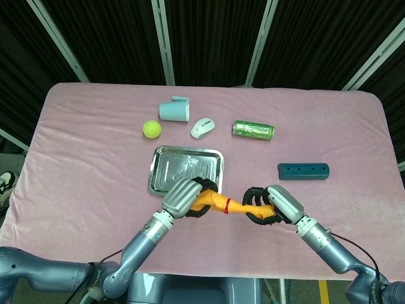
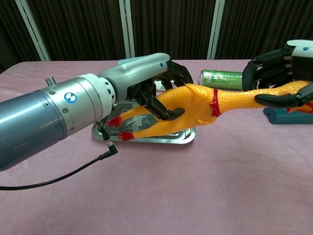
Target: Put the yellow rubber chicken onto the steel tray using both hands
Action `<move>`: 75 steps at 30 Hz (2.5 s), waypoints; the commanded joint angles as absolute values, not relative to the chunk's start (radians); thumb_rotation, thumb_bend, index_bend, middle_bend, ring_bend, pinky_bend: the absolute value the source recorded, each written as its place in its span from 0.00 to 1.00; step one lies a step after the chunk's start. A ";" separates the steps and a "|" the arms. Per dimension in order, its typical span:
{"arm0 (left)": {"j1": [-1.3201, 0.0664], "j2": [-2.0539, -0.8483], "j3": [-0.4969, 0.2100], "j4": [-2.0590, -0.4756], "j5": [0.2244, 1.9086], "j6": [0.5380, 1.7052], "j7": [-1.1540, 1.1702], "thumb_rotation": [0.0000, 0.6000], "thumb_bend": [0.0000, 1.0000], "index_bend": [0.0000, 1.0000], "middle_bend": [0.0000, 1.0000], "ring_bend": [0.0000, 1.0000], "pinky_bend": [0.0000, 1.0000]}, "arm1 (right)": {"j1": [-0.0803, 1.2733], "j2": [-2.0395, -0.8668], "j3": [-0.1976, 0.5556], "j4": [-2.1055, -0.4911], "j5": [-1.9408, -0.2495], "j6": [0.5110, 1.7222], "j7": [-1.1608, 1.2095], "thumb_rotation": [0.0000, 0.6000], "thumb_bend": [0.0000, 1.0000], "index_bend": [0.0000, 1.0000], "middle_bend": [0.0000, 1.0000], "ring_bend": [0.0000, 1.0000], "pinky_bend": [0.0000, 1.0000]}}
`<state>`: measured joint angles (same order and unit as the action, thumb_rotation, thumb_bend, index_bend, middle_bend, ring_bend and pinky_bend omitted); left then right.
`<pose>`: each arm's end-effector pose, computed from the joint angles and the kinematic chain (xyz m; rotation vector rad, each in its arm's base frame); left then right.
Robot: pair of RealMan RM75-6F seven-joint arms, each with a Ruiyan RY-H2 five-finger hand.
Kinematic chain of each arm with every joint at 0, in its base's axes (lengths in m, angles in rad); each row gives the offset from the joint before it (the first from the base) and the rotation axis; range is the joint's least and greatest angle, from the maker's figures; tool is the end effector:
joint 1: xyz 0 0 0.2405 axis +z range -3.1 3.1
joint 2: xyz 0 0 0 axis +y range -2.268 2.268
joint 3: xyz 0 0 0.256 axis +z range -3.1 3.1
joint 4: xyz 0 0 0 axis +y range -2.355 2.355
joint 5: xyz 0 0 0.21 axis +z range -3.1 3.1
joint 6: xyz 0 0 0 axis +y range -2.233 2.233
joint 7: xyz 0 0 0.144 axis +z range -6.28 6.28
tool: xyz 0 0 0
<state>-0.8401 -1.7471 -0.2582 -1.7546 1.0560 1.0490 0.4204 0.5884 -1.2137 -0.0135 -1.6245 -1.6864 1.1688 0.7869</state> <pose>-0.0116 0.2807 -0.0530 -1.9567 -1.1795 -1.3143 -0.1830 -0.2760 0.0696 1.8054 -1.6162 1.4969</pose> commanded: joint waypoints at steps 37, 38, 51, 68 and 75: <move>-0.884 -1.759 -0.258 -1.768 0.996 1.095 0.505 1.00 0.81 0.68 0.81 0.75 0.75 | 0.583 -1.206 -0.023 -1.624 -1.697 1.193 0.823 1.00 0.93 0.85 0.66 0.67 0.88; -0.882 -1.759 -0.259 -1.766 1.000 1.099 0.501 1.00 0.81 0.69 0.82 0.76 0.75 | 0.584 -1.207 -0.024 -1.623 -1.698 1.193 0.825 1.00 0.93 0.85 0.66 0.67 0.88; -0.868 -1.722 -0.247 -1.792 1.011 1.080 0.455 0.96 0.20 0.13 0.23 0.16 0.20 | 0.583 -1.210 -0.025 -1.611 -1.694 1.194 0.833 1.00 0.93 0.85 0.66 0.67 0.88; -0.835 -1.626 -0.230 -1.872 1.065 1.098 0.421 0.89 0.15 0.02 0.00 0.00 0.06 | 0.581 -1.208 -0.023 -1.592 -1.684 1.197 0.859 1.00 0.94 0.85 0.66 0.67 0.88; -0.763 -1.494 -0.185 -1.972 1.147 1.161 0.403 0.90 0.15 0.02 0.00 0.00 0.06 | 0.590 -1.218 -0.007 -1.564 -1.658 1.184 0.895 1.00 0.94 0.86 0.66 0.67 0.88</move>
<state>-0.7916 -1.5361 -0.2042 -1.9374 1.1185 1.1361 0.4129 0.5865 -1.2142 -0.0116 -1.5702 -1.6644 1.1885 0.8882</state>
